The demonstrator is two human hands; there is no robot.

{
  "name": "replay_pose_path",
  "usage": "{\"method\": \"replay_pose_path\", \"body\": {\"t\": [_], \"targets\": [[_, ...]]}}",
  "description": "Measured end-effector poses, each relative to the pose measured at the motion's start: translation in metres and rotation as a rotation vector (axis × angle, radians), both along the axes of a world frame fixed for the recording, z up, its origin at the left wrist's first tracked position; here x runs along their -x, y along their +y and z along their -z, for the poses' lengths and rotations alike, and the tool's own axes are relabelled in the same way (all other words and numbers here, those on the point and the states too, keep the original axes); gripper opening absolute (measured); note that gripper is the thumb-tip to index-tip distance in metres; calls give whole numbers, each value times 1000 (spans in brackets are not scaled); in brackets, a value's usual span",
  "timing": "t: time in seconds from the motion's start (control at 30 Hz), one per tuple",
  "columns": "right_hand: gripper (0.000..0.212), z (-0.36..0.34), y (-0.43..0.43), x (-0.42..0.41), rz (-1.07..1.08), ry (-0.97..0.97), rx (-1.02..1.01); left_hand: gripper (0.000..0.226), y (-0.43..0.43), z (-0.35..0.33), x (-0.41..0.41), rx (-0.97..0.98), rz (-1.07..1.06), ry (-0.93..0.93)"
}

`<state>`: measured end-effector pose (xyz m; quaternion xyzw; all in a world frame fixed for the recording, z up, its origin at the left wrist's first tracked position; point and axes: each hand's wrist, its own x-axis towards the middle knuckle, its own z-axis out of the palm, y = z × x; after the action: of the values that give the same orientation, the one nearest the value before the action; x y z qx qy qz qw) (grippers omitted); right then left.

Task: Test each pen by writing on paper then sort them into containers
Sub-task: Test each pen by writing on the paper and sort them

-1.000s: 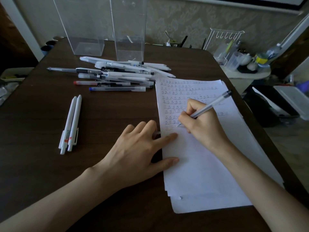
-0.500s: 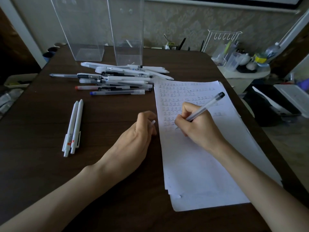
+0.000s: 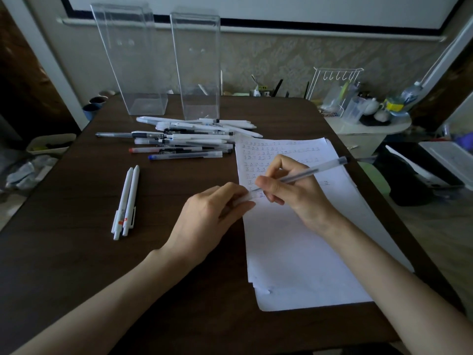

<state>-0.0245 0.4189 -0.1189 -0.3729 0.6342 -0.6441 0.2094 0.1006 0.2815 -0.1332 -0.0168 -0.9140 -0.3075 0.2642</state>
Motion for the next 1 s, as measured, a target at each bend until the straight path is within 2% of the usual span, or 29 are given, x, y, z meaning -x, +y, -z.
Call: {"method": "replay_pose_path", "body": {"t": [0.27, 0.5, 0.7, 0.83, 0.9, 1.0], "targets": [[31, -16, 11, -7, 92, -41, 100, 20, 27, -15, 1, -176, -39, 54], [37, -40, 47, -16, 149, 19, 92, 17, 59, -31, 2, -195, 60, 50], [39, -45, 96, -30, 296, 76, 98, 18, 103, -49, -3, -311, 241, 26], [39, -41, 125, -44, 461, 106, 71, 13, 134, -53, -1, -337, 343, -77], [39, -37, 140, -52, 574, 73, 113, 6, 151, -51, 1, -351, 377, -99], [40, -28, 159, -65, 717, -48, 180, 11, 177, -41, 6, -340, 375, -85]]}}
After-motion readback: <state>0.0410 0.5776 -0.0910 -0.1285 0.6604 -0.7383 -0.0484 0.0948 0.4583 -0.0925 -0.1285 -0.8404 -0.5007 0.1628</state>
